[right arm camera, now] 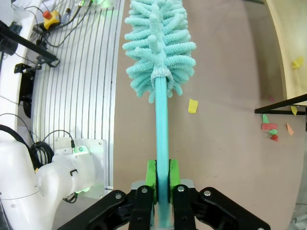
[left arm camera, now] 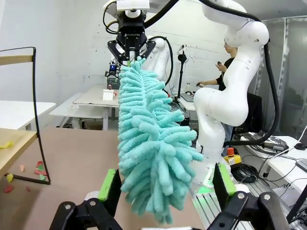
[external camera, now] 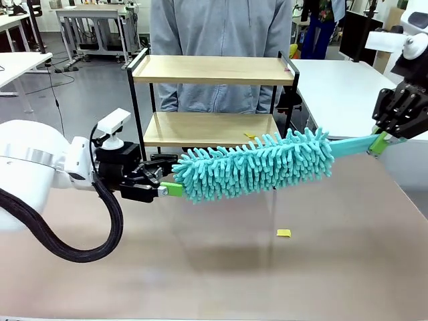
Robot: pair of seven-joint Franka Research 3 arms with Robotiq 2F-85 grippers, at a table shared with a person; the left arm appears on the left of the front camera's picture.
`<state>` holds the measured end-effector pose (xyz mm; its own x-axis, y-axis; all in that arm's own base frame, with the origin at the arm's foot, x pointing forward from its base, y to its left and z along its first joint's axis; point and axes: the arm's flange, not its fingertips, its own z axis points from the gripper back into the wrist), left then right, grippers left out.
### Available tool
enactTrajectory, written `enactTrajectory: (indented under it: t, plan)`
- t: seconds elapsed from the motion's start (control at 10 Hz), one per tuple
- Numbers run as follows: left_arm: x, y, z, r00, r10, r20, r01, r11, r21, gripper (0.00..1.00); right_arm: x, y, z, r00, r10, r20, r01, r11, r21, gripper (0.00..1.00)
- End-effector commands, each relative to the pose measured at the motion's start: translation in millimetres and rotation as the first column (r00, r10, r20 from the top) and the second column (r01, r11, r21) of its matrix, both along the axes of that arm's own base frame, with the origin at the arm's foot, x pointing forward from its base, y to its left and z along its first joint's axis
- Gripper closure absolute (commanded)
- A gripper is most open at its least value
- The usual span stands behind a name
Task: Clean the shelf.
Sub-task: Hand the Duster back to the human.
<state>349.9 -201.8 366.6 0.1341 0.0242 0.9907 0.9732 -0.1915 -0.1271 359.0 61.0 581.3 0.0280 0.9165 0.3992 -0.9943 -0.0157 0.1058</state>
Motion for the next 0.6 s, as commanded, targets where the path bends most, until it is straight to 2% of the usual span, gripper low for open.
enactTrajectory:
  t: [0.0,0.5]
  plan:
    - [-38.3,-6.1,-6.9,0.999,0.032,-0.001,-0.032,0.999,-0.012,0.0,-2.9,-1.5,-2.8,1.0,0.021,0.013,-0.022,0.999,0.04,0.87]
    - [-37.0,-31.2,-6.1,1.0,0.015,-0.003,-0.016,0.998,-0.056,0.0,-2.9,-1.5,-2.8,1.0,0.021,0.013,-0.022,0.999,0.04,0.87]
